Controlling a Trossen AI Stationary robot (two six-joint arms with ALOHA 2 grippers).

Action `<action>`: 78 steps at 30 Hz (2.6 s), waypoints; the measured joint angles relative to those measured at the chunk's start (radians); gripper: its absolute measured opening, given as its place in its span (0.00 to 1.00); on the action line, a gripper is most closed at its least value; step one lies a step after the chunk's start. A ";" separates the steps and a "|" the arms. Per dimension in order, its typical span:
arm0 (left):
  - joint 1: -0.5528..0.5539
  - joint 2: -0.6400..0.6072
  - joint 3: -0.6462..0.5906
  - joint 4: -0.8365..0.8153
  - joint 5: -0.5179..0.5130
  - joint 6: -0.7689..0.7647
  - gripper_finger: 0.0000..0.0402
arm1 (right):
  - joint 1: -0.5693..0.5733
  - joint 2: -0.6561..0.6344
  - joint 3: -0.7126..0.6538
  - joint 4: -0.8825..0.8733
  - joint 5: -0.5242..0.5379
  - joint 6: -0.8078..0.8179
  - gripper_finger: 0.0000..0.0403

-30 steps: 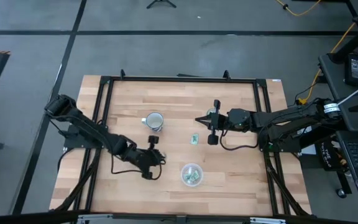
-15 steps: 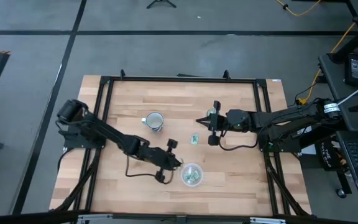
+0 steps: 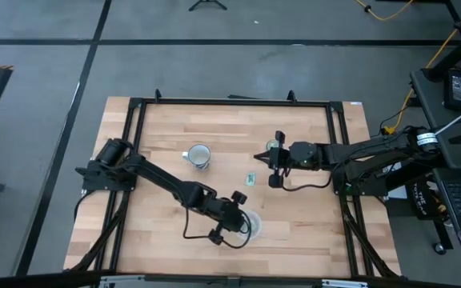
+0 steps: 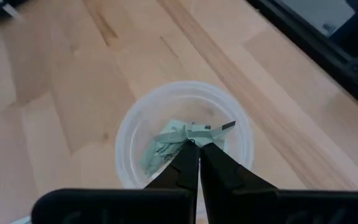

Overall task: Pick and place Stevia / Truvia into bins
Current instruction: Put the white stevia packet into the transparent container

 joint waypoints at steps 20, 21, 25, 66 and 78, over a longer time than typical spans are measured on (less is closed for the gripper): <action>0.034 0.043 0.001 0.032 0.020 0.003 0.03 | 0.001 0.000 0.000 -0.037 0.000 0.132 0.04; 0.034 0.045 0.002 0.031 0.020 0.003 0.02 | 0.001 0.000 0.000 -0.041 0.000 0.138 0.04; 0.031 0.053 0.002 0.034 0.035 0.001 0.01 | 0.001 0.000 0.000 -0.065 0.000 0.174 0.04; 0.031 -0.037 0.001 0.078 -0.051 -0.049 0.21 | 0.001 0.000 0.000 -0.138 0.000 0.212 0.04; 0.024 -0.287 0.001 -0.470 -0.093 -0.226 0.06 | 0.001 0.000 0.000 -0.151 -0.095 0.208 0.04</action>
